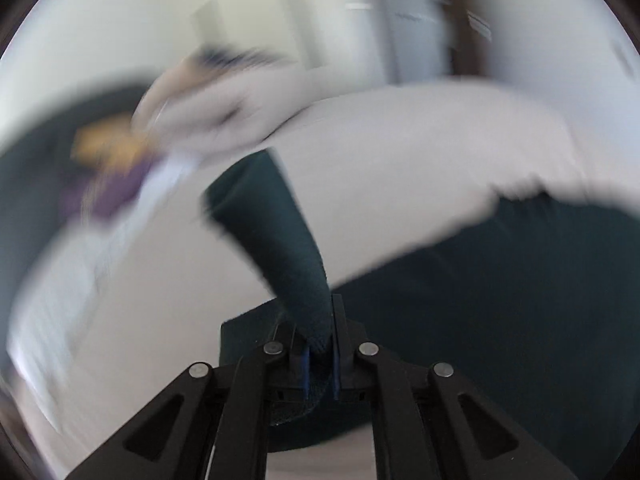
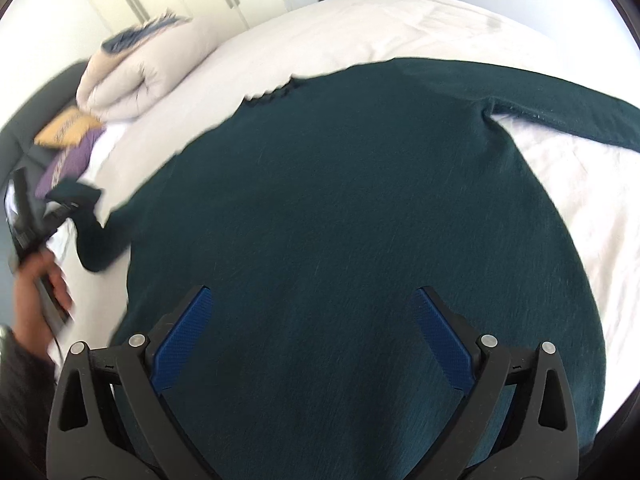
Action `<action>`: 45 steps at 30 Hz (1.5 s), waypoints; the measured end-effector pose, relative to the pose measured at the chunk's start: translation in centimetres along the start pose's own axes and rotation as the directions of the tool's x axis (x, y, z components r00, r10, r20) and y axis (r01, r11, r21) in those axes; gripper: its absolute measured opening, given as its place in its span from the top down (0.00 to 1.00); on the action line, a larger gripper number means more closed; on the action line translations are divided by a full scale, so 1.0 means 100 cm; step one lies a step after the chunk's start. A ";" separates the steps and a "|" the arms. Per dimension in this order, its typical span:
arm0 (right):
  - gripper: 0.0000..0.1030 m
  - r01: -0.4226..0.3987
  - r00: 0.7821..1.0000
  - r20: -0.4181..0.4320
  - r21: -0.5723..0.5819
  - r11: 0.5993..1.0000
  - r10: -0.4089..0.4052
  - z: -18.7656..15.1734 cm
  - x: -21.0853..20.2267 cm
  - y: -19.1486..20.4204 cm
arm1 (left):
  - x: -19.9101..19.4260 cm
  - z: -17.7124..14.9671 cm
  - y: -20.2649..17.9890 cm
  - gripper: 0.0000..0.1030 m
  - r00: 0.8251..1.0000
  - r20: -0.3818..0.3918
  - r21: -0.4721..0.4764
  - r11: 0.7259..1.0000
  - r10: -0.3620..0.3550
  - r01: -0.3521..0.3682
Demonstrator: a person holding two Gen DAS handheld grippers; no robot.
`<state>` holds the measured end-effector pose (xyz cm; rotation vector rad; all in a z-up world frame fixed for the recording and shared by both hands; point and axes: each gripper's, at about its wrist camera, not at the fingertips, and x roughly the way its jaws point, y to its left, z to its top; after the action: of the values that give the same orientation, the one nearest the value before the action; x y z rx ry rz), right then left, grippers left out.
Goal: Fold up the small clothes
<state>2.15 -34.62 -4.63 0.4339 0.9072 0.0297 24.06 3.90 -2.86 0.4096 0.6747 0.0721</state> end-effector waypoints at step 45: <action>0.93 -0.300 0.911 -0.244 0.157 0.941 0.331 0.242 0.273 0.067 | -0.067 -0.034 -0.122 0.18 0.994 0.108 0.313 0.948 0.016 -0.050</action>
<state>38.72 -31.37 -9.82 0.6958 1.1001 0.3419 15.93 -7.45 -6.09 0.7286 0.5772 -0.0266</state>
